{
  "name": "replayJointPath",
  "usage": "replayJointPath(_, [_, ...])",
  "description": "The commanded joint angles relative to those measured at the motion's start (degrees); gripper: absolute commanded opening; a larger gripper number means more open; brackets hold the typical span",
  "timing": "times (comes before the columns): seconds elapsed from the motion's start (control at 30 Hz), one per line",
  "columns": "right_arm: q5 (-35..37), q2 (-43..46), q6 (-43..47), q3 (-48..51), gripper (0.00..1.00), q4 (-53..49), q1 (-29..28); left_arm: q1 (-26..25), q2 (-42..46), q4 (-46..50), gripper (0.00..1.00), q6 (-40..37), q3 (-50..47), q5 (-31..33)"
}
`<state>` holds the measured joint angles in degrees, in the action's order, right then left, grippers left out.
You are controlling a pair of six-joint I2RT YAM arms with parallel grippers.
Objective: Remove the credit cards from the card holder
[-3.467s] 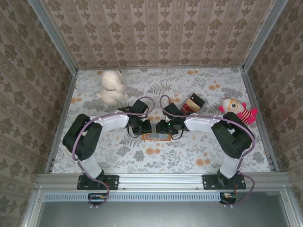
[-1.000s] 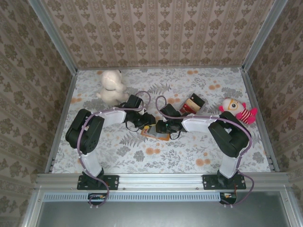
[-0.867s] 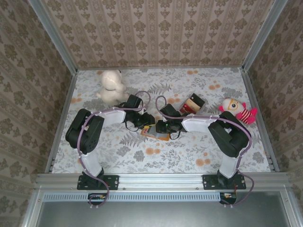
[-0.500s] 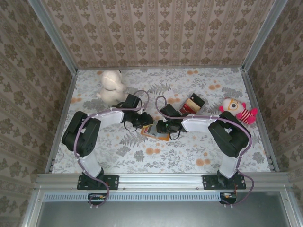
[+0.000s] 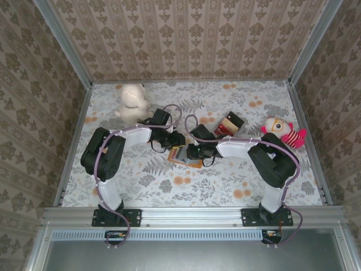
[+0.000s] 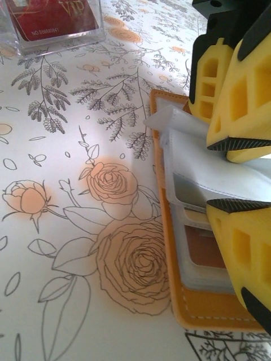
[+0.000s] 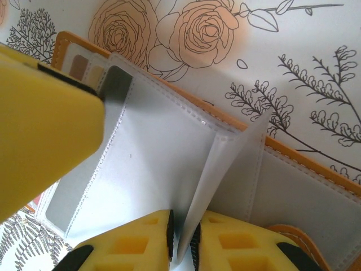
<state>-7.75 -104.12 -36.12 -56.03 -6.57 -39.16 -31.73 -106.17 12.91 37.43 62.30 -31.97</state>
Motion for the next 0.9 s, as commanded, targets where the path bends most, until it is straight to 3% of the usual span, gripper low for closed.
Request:
replayJointPath(0.0, [3.24, -3.98, 1.2, 3.25, 0.2, -8.29, 0.48, 0.41, -1.72, 1.27, 0.32, -2.18, 2.28, -0.21])
replayJointPath(0.53, [2.69, -3.67, 1.58, 3.03, 0.19, -8.02, 0.66, 0.35, -4.18, -4.45, 0.23, -5.09, 1.11, -8.35])
replayJointPath(0.7, [2.49, -3.1, 1.92, 2.48, 0.19, -8.33, 0.75, 0.35, -4.22, -4.34, 0.18, -5.22, 0.89, -8.25])
replayJointPath(0.87, [2.81, -1.28, 3.33, 1.76, 0.19, -9.26, 1.57, 0.27, -2.71, -2.84, 0.15, -4.71, -0.02, -3.93])
